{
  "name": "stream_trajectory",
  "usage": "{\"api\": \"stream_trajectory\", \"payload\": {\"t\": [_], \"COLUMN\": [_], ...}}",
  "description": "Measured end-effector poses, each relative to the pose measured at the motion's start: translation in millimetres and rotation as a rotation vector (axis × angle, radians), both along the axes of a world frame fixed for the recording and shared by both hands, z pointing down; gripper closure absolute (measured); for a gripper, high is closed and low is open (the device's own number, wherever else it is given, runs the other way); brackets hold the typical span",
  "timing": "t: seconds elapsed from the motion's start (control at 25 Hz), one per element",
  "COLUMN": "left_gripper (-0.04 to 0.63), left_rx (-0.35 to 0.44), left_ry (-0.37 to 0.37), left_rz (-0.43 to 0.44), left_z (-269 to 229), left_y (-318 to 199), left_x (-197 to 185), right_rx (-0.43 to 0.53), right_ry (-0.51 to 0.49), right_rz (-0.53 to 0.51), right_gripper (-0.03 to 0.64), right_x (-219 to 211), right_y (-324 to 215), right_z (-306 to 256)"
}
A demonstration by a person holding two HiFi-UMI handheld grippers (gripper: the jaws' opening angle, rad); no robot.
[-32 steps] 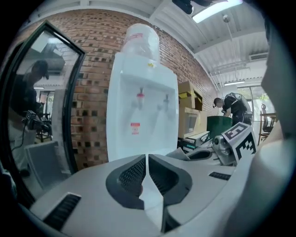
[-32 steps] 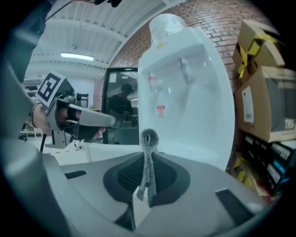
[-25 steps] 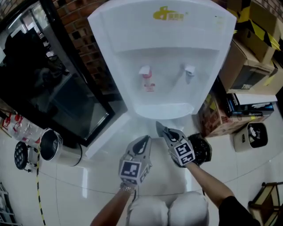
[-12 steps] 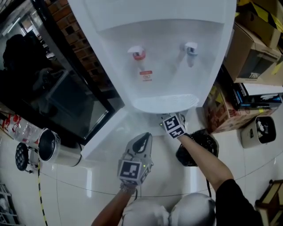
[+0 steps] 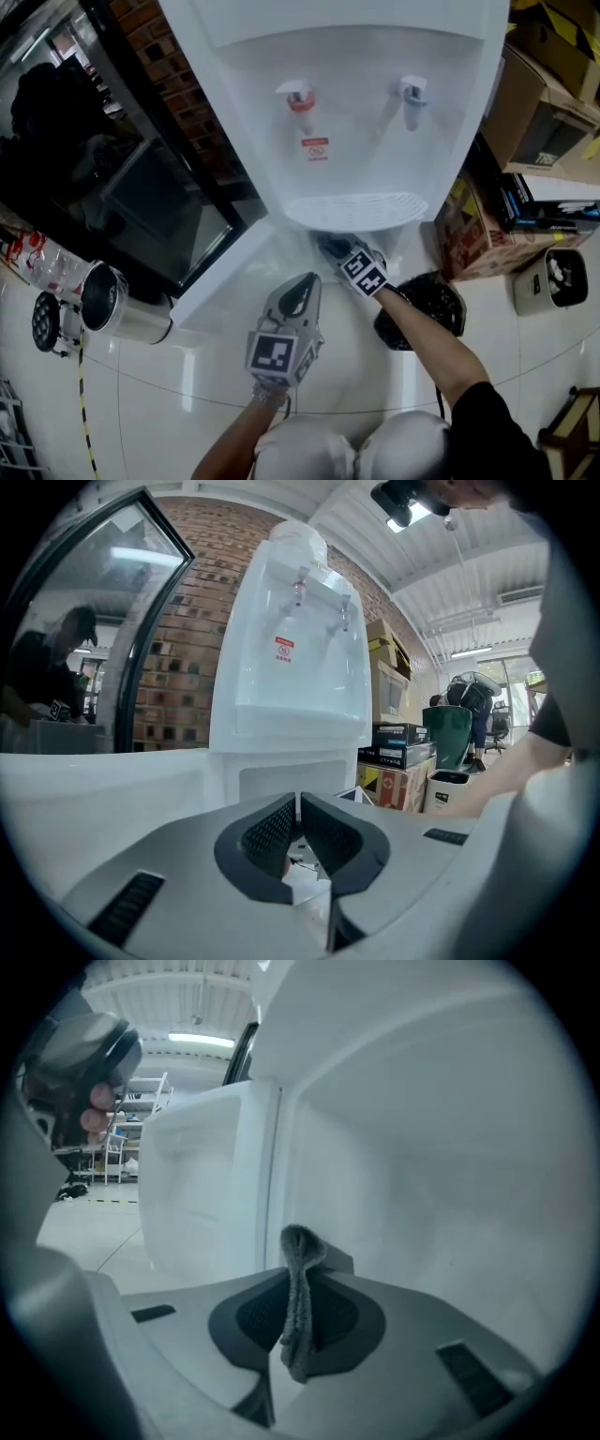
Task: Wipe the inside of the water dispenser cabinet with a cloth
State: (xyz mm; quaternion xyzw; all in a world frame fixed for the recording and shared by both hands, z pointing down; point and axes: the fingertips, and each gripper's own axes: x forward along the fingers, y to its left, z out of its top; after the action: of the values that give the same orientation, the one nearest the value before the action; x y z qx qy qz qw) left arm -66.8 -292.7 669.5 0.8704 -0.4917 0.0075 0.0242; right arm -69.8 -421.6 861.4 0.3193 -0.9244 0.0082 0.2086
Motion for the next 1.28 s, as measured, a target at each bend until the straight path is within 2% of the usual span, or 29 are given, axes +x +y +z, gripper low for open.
{"api": "stream_trajectory", "payload": {"t": [0.12,0.24,0.32,0.48,0.6,0.72,0.88,1.12,1.2,1.28], "left_gripper": [0.574,0.574,0.574,0.574,0.574,0.574,0.574,0.574,0.574,0.574], "left_rx": [-0.023,-0.033,-0.026,0.000,-0.017,-0.021,-0.021,-0.004,-0.005,0.000], "left_ry": [-0.010,-0.016,-0.020,-0.034,-0.043,-0.046,-0.048,-0.051,-0.056,-0.055], "left_rz": [0.002,0.003,-0.002,-0.005,0.005,0.018,0.011,0.006,0.011,0.012], "left_z": [0.9,1.5,1.4,-0.1,1.5,0.8,-1.0,-7.0,-7.8,-8.5], "left_y": [3.0,5.6,5.9,7.5,12.8,17.4,19.3,21.4,23.3,24.0], "left_x": [0.7,0.5,-0.8,-1.7,0.3,4.7,1.3,1.7,3.0,2.4], "right_rx": [-0.053,-0.075,-0.049,0.070,0.117,0.121,0.081,-0.039,-0.057,-0.038], "right_ry": [0.055,0.046,0.008,-0.078,-0.093,-0.068,-0.013,0.131,0.156,0.130], "right_rz": [-0.014,-0.001,0.028,0.100,0.126,0.110,0.068,0.035,0.062,0.162], "right_gripper": [0.592,0.592,0.592,0.592,0.592,0.592,0.592,0.592,0.592,0.592], "right_x": [4.3,14.9,23.9,36.2,34.0,22.5,6.9,10.8,20.4,37.2], "right_y": [10.5,14.8,11.1,-6.7,-20.3,-26.4,-23.5,-7.9,-4.7,-6.0], "right_z": [22.3,17.0,-5.4,-66.4,-82.8,-70.6,-38.8,27.6,36.9,24.4]}}
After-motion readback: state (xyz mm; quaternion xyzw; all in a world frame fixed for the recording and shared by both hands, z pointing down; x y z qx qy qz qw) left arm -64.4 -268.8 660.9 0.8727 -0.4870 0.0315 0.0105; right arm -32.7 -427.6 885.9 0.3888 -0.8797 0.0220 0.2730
